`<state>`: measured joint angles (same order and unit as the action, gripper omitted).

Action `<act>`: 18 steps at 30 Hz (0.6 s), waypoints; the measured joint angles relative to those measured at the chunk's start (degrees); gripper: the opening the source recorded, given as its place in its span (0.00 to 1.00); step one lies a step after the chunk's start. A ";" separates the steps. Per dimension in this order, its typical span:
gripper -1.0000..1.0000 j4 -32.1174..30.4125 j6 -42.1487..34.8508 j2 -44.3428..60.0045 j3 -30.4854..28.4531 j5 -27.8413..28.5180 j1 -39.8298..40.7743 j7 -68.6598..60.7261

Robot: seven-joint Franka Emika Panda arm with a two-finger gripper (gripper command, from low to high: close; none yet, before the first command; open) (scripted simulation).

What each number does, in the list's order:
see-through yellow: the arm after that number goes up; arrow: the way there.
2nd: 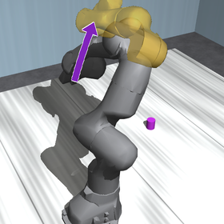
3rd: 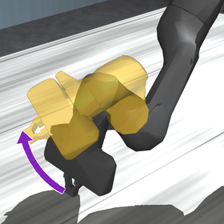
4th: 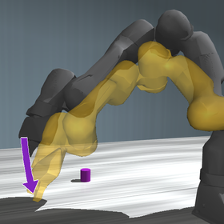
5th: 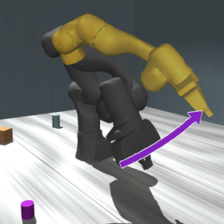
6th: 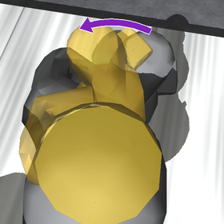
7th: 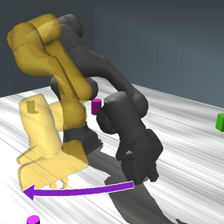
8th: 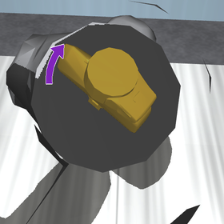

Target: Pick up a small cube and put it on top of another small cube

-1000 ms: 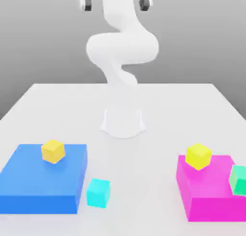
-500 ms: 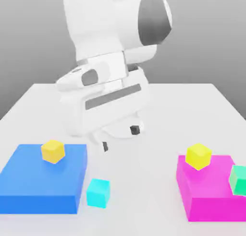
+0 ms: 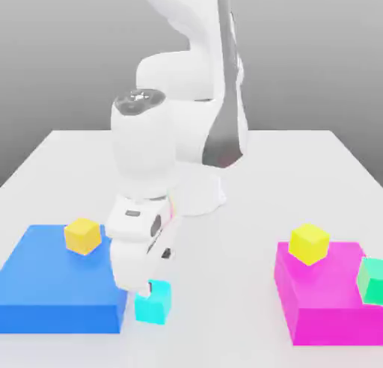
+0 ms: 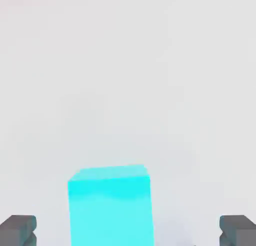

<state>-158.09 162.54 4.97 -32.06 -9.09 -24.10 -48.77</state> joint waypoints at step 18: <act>0.00 3.25 9.18 13.39 19.14 -19.89 14.58 -15.47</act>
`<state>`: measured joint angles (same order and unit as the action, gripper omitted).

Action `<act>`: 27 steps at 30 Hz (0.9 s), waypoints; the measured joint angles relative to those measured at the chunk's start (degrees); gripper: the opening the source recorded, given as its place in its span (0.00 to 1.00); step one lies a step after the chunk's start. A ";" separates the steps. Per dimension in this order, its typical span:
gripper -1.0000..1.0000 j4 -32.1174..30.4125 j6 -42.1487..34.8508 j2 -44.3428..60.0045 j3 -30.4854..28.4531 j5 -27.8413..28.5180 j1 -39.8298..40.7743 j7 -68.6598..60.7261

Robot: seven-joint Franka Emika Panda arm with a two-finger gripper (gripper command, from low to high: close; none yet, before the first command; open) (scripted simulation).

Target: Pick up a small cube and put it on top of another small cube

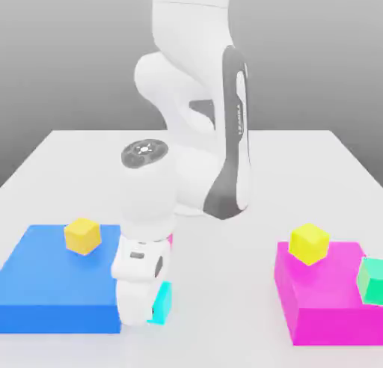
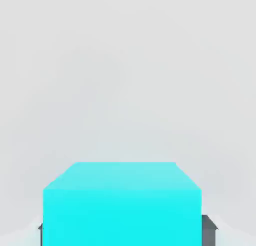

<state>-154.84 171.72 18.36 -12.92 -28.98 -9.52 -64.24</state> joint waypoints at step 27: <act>0.00 18.68 -33.38 -15.98 -2.80 26.33 -35.66 17.52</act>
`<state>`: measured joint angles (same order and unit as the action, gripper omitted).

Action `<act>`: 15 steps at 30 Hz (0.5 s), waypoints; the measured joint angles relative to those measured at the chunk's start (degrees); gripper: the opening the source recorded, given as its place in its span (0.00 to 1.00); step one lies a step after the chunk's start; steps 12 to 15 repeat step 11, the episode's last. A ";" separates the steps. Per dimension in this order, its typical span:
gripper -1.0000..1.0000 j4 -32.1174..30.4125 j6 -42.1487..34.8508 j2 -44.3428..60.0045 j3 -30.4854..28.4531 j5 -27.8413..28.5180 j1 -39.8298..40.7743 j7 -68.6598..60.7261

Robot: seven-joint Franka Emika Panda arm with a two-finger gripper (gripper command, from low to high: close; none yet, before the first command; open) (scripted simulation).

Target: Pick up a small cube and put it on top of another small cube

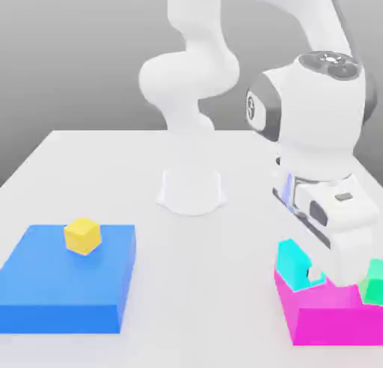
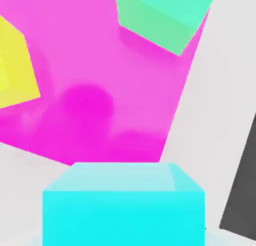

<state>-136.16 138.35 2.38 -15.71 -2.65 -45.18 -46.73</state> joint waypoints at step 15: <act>1.00 2.83 2.72 5.77 1.90 -0.57 -3.55 -0.89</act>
